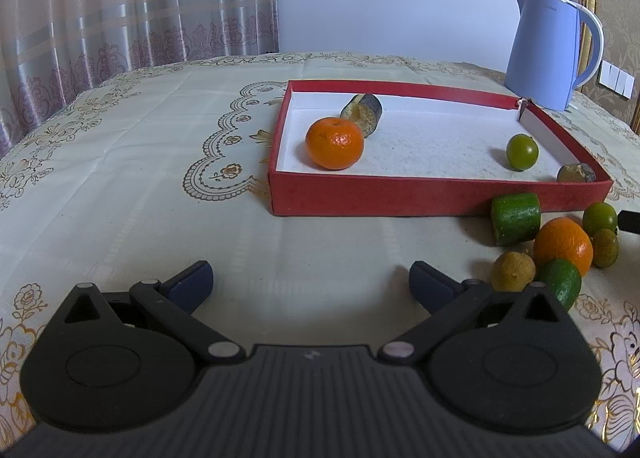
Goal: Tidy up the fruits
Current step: 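Move the left gripper toward the green avocado half beside the tray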
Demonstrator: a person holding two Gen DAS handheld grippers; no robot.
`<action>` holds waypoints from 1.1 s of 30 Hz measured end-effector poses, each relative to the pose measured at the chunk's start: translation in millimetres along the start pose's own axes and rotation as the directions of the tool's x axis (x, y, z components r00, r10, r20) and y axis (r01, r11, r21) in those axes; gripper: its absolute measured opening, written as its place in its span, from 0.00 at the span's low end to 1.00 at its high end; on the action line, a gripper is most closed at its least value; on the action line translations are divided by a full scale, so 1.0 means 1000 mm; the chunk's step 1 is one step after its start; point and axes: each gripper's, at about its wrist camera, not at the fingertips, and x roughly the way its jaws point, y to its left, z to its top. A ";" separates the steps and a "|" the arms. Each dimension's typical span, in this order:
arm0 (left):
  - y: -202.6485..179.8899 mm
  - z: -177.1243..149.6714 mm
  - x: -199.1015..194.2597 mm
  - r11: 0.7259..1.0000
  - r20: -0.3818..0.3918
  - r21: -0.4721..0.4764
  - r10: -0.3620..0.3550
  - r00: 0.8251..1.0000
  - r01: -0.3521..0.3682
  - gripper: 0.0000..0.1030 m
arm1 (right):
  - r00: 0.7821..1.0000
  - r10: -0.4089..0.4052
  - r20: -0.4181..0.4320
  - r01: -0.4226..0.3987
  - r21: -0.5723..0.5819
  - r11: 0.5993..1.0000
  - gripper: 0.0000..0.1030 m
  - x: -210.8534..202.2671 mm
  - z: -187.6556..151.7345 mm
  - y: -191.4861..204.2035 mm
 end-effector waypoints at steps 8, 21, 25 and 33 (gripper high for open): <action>0.001 0.000 -0.001 1.000 0.007 -0.004 -0.004 1.000 0.004 1.00 | 0.999 -0.016 -0.036 0.016 0.003 1.000 0.88 0.008 -0.004 0.000; -0.027 0.002 -0.053 0.965 0.096 0.046 -0.261 0.960 0.258 1.00 | 0.999 -0.002 -0.045 0.002 0.001 1.000 0.93 0.009 -0.004 0.000; -0.054 0.000 -0.058 0.946 0.080 0.141 -0.304 0.949 0.291 1.00 | 0.999 0.000 -0.046 0.000 0.000 1.000 0.94 0.009 -0.004 0.000; -0.076 -0.011 -0.047 0.929 0.000 0.173 -0.333 0.943 0.328 0.89 | 0.999 0.000 -0.046 0.000 0.000 1.000 0.94 0.010 -0.004 0.000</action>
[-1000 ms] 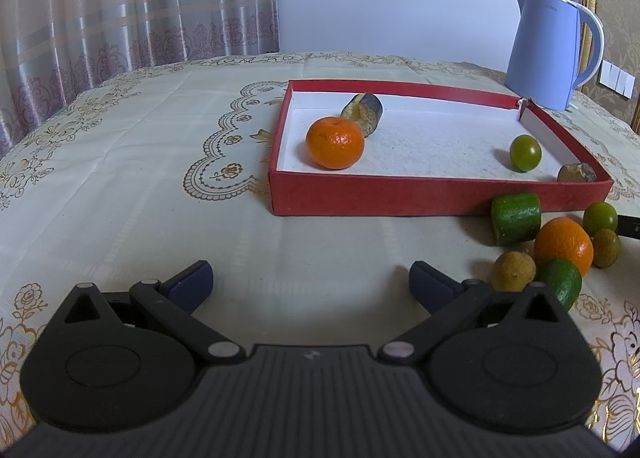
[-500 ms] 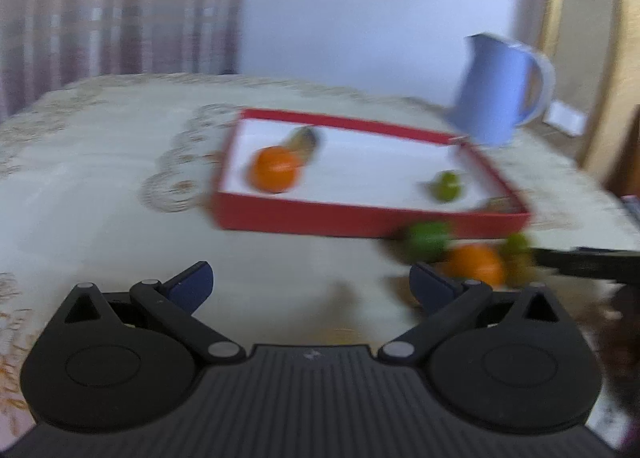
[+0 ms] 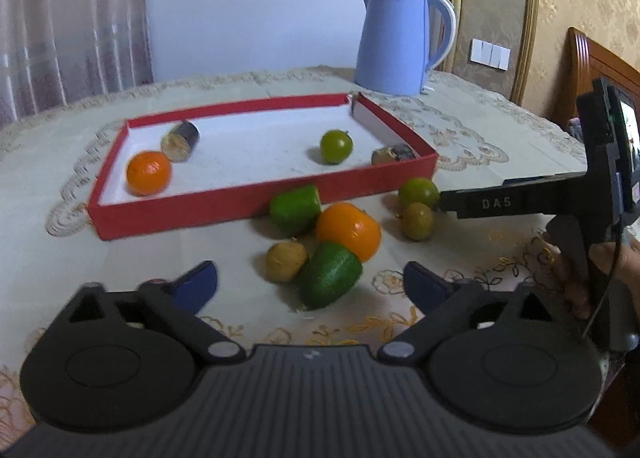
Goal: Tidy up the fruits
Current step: 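Move the left gripper toward the green avocado half beside the tray, then close the left gripper on the avocado half and lift it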
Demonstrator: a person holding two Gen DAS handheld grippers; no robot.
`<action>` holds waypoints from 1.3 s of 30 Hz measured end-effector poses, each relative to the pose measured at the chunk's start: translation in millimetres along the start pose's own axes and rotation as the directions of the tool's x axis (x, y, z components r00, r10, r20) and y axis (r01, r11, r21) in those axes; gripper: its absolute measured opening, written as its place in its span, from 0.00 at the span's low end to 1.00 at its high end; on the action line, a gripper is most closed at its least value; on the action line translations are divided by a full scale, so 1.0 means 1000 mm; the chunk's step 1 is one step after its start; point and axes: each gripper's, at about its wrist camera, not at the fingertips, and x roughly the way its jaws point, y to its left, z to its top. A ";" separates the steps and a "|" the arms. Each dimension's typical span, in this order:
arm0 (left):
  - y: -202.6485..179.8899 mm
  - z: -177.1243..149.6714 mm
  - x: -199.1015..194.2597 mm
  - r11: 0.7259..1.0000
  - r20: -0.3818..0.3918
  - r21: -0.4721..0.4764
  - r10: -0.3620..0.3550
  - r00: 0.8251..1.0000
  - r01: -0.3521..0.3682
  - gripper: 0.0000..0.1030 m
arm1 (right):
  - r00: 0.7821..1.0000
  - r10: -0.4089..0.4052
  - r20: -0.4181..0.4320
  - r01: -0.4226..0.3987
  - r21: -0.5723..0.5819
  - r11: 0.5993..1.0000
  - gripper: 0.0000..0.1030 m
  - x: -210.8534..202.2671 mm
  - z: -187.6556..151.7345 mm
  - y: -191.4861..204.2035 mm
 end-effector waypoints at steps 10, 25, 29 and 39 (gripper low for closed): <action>-0.001 0.001 0.014 0.999 -0.044 -0.032 -0.035 0.998 0.034 0.65 | 1.000 0.000 0.000 0.000 0.000 1.000 0.94 0.000 0.000 0.000; -0.010 0.002 0.014 1.000 -0.036 0.001 0.005 0.999 -0.005 0.33 | 1.000 0.001 0.000 -0.001 0.000 1.000 0.94 0.000 0.000 0.000; -0.007 0.003 0.003 1.000 -0.007 0.007 0.013 1.000 -0.013 0.33 | 1.000 0.001 0.000 -0.001 0.000 1.000 0.94 0.000 0.000 0.000; 0.021 0.028 -0.009 0.995 0.076 -0.017 0.100 0.992 -0.099 0.33 | 1.000 0.001 0.000 -0.001 0.000 1.000 0.94 0.000 0.000 0.000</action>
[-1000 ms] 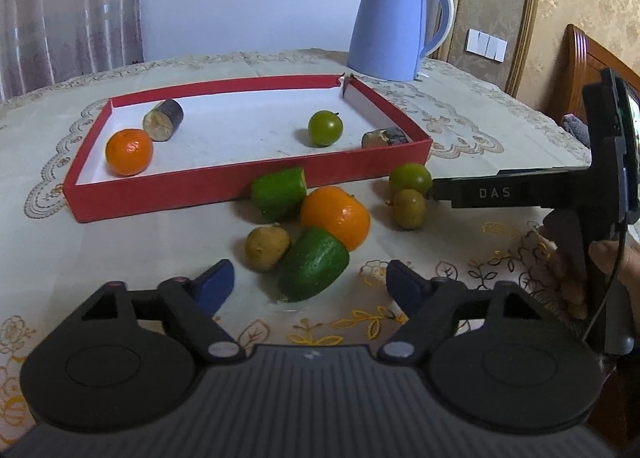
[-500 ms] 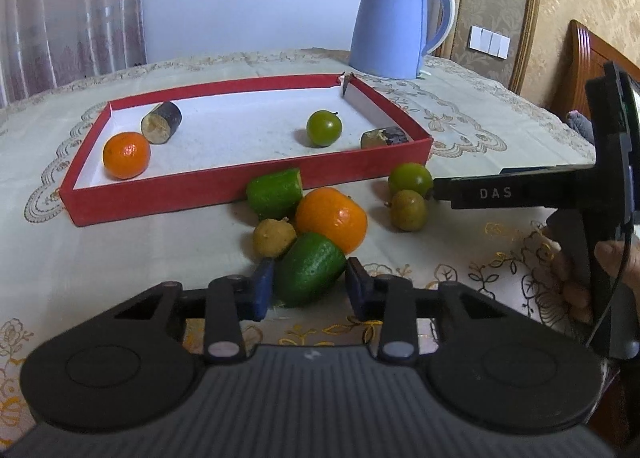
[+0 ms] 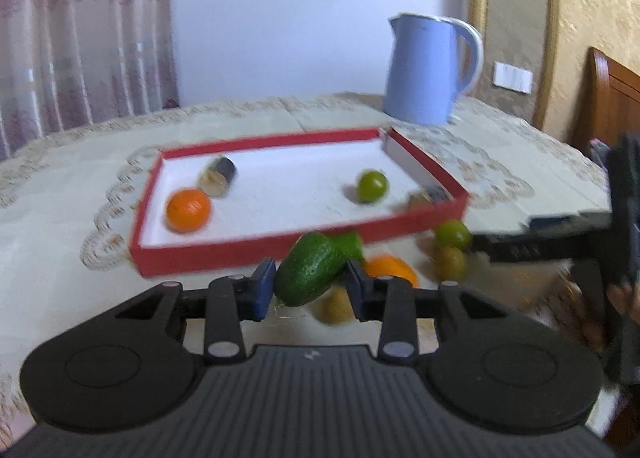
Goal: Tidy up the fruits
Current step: 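Close the left gripper on the avocado half and lift it, then lower the avocado half into the red tray and open the left gripper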
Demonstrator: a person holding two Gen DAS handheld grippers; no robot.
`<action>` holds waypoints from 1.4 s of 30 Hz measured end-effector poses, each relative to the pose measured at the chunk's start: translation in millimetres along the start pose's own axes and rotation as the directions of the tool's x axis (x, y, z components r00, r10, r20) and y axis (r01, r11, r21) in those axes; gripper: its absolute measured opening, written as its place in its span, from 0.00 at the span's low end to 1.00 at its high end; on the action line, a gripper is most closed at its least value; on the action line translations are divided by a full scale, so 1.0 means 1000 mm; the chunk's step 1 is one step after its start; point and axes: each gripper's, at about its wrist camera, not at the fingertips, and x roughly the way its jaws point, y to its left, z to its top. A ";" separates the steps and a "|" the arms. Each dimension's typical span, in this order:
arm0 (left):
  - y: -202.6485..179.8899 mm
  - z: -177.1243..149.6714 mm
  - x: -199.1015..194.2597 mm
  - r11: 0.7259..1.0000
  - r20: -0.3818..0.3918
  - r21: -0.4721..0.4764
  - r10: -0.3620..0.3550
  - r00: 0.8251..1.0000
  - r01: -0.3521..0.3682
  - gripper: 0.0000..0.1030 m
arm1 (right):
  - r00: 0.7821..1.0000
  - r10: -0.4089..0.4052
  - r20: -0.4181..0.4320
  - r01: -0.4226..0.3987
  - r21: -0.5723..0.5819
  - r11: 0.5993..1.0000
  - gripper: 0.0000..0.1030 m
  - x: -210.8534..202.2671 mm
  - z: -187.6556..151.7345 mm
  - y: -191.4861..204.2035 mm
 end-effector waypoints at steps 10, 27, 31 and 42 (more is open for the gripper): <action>0.029 0.040 0.057 0.995 -0.007 -0.047 0.088 0.996 -0.088 0.33 | 1.000 0.000 0.000 0.000 0.000 1.000 0.94 0.000 0.000 0.000; 0.038 0.043 0.117 0.988 -0.099 -0.023 0.152 0.983 -0.155 0.42 | 1.000 0.001 0.000 -0.001 -0.001 1.000 0.95 0.000 0.000 0.000; 0.033 0.040 0.107 0.986 -0.058 -0.012 0.163 0.985 -0.164 0.67 | 1.000 0.001 0.000 -0.001 -0.001 1.000 0.95 0.000 0.000 0.000; 0.052 0.012 0.036 0.972 0.017 -0.110 0.210 0.978 -0.207 0.89 | 1.000 0.001 0.000 -0.001 -0.001 1.000 0.95 0.000 0.000 0.000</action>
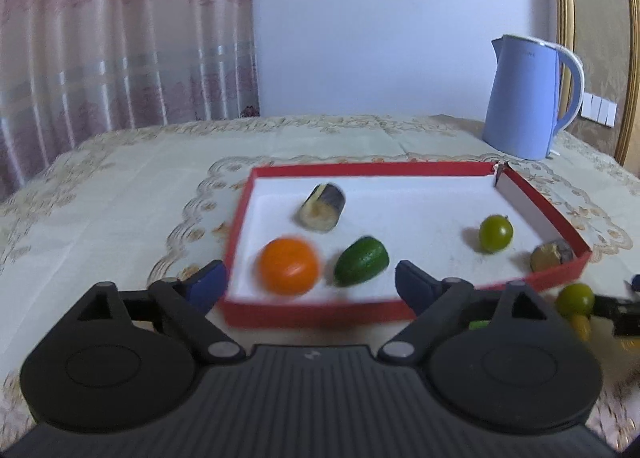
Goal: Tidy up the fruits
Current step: 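Lower the avocado half into the red tray and open the left gripper, then move the right gripper to a green tomato and close on it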
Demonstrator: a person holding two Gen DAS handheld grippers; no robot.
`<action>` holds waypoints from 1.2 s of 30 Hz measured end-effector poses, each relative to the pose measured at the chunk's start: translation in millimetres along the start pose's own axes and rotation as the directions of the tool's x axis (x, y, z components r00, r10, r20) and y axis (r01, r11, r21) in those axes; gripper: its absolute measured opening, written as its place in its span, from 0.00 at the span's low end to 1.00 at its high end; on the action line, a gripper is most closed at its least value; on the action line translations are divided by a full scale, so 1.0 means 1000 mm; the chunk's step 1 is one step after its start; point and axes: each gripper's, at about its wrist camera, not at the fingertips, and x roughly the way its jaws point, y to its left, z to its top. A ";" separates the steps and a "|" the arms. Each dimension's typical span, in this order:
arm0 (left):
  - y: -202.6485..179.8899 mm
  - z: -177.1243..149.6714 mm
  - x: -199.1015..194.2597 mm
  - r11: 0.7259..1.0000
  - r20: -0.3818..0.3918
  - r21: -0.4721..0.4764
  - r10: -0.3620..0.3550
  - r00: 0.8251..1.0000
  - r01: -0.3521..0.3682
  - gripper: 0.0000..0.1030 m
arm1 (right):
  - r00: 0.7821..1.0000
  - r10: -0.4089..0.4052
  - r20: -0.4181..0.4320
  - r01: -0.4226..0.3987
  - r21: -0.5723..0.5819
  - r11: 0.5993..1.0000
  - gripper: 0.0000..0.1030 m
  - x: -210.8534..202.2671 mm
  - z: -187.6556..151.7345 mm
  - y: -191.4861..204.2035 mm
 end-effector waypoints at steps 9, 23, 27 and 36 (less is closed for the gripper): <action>0.018 -0.030 0.002 0.998 -0.128 -0.050 0.019 0.992 -0.026 0.92 | 1.000 0.000 0.000 0.000 -0.001 1.000 0.95 0.000 0.000 0.000; 0.012 -0.038 0.003 0.999 -0.125 -0.012 0.034 0.992 -0.036 0.99 | 1.000 0.000 0.000 0.000 -0.002 1.000 0.96 -0.001 0.000 0.000; 0.012 -0.038 0.003 0.999 -0.131 -0.010 0.032 0.991 -0.033 1.00 | 1.000 -0.001 0.012 0.001 0.011 1.000 0.96 -0.002 0.000 -0.001; 0.012 -0.038 0.003 1.000 -0.131 -0.005 0.026 0.991 -0.027 1.00 | 0.986 0.165 0.035 -0.168 0.109 0.980 0.96 -0.023 0.007 -0.004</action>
